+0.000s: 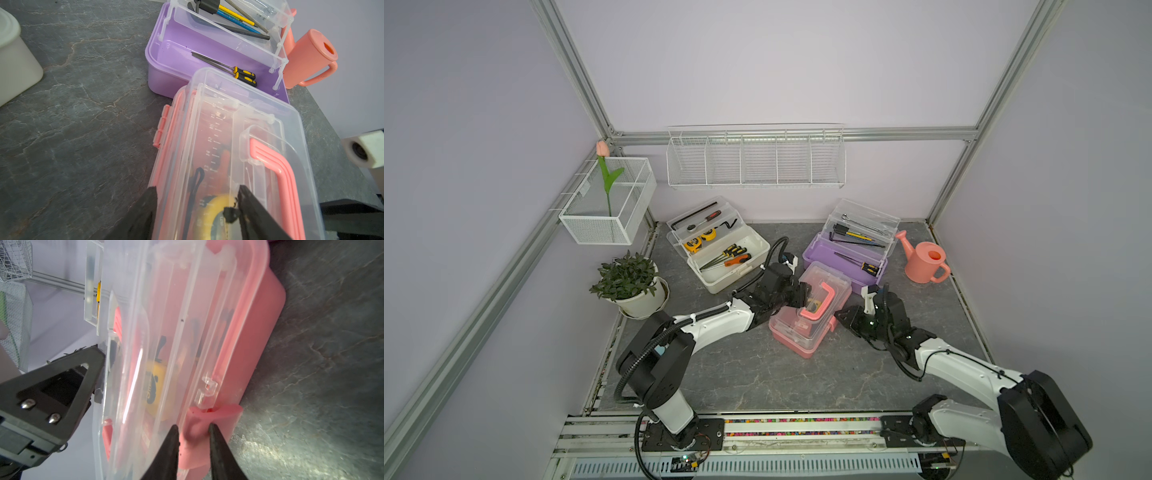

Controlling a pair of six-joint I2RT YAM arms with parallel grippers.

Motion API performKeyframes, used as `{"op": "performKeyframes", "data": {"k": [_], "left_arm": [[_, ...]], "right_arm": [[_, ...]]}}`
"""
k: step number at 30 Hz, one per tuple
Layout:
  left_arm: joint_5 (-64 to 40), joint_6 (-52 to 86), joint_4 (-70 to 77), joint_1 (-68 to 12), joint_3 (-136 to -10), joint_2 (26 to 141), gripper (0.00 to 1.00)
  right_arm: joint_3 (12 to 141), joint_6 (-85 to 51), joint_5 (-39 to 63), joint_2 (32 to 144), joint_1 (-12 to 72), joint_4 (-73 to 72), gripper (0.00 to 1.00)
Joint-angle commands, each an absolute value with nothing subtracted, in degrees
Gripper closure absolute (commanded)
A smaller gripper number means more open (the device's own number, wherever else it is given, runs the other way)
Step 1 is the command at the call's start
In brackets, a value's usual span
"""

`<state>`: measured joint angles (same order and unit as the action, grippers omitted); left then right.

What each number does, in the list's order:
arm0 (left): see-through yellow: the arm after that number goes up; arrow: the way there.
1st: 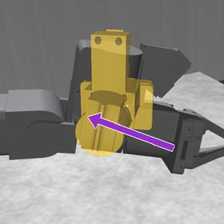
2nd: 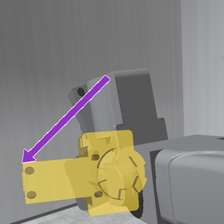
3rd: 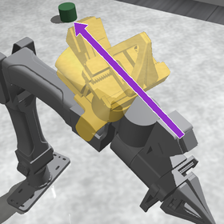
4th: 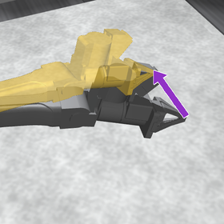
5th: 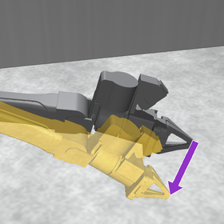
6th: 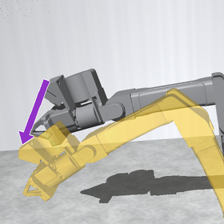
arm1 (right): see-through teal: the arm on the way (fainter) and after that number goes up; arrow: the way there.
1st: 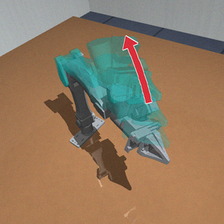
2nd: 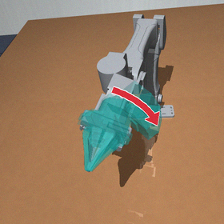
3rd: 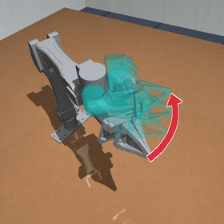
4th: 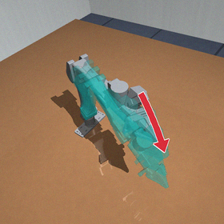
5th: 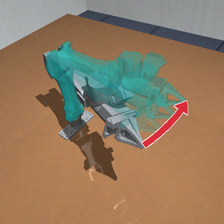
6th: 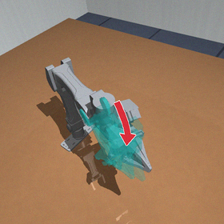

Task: Close toolboxes
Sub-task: Fasten the toolbox latch on the toolbox.

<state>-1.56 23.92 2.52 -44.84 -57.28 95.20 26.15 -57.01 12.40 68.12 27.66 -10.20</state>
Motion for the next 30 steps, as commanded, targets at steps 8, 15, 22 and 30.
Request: {"op": "performKeyframes", "data": {"k": [8,15,22,30], "left_arm": [[-2.9,22.5,-14.3,-45.5,-54.5,99.0,0.38],[-2.1,21.4,-16.7,-45.4,-57.3,97.5,0.35],[-2.3,21.4,-16.9,-45.0,-57.7,98.4,0.35],[-2.6,20.9,-16.6,-44.9,-57.0,99.3,0.36]], "right_arm": [[27.3,-55.9,11.6,68.2,28.7,-11.1,0.71],[29.3,-46.6,9.8,63.0,28.2,-1.3,0.63],[27.6,-45.6,11.4,60.9,27.7,1.3,0.62],[21.8,-53.8,14.5,61.0,28.0,-9.3,0.69]]}}
